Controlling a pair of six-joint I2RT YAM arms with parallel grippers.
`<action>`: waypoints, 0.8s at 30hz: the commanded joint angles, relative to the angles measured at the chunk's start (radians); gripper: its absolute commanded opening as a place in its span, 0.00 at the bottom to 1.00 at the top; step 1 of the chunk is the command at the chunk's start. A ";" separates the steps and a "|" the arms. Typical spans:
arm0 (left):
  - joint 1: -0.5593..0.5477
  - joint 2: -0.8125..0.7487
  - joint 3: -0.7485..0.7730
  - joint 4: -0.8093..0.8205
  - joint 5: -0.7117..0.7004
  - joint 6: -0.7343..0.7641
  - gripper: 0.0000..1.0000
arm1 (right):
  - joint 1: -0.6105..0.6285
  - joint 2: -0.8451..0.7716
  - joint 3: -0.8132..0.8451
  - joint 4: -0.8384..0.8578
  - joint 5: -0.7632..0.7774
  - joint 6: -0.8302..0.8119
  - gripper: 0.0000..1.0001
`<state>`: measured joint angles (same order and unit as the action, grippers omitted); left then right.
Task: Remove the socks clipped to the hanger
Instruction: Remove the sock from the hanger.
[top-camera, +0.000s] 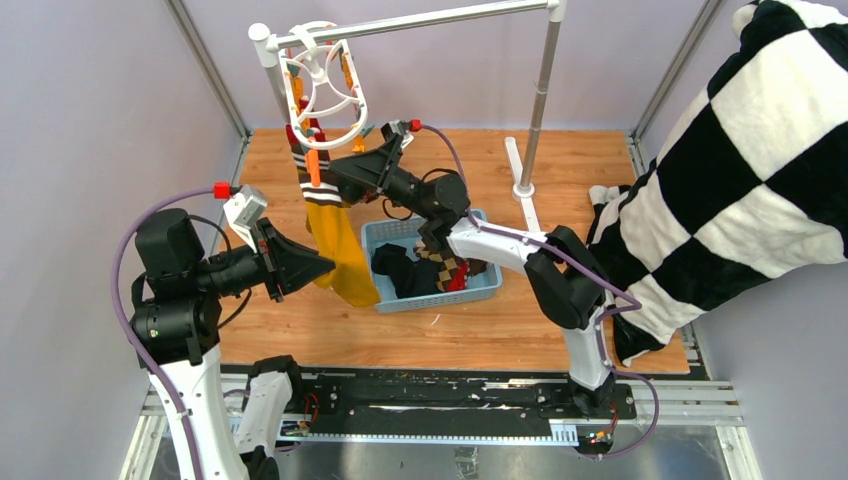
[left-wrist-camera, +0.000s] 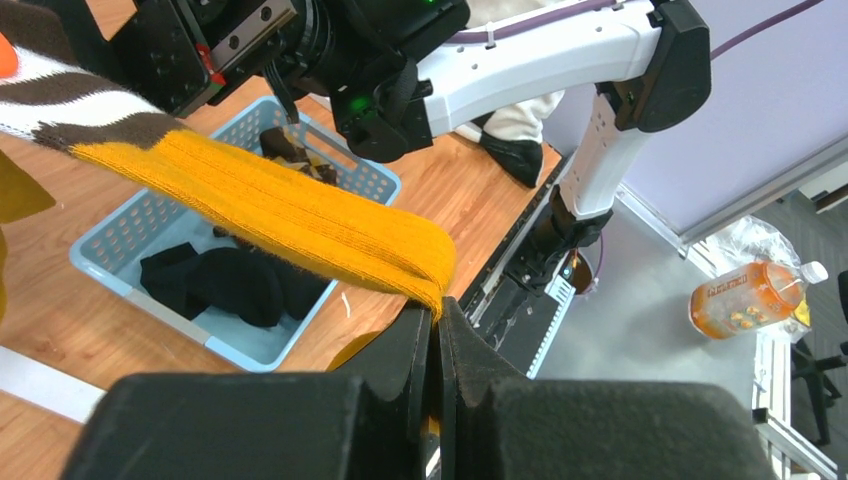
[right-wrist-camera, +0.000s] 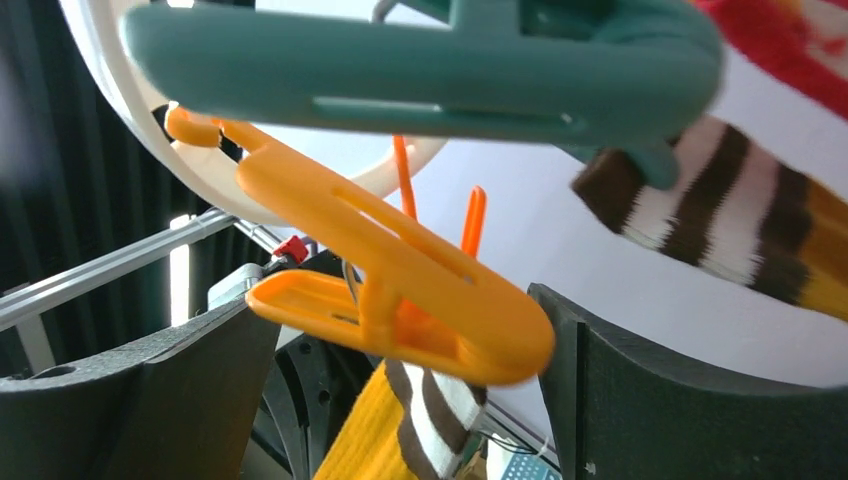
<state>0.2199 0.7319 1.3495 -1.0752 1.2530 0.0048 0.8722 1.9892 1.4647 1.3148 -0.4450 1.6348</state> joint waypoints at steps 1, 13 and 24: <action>-0.005 0.000 -0.014 -0.002 0.007 -0.009 0.00 | 0.034 0.051 0.093 0.044 -0.018 0.023 0.97; -0.005 -0.010 -0.027 0.000 0.011 -0.017 0.00 | 0.050 0.159 0.313 -0.013 -0.002 0.022 0.95; -0.005 -0.011 -0.036 0.000 0.000 -0.019 0.00 | 0.031 0.173 0.338 -0.025 0.014 0.015 0.67</action>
<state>0.2199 0.7242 1.3270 -1.0748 1.2526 0.0071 0.9134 2.1544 1.7851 1.2697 -0.4397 1.6547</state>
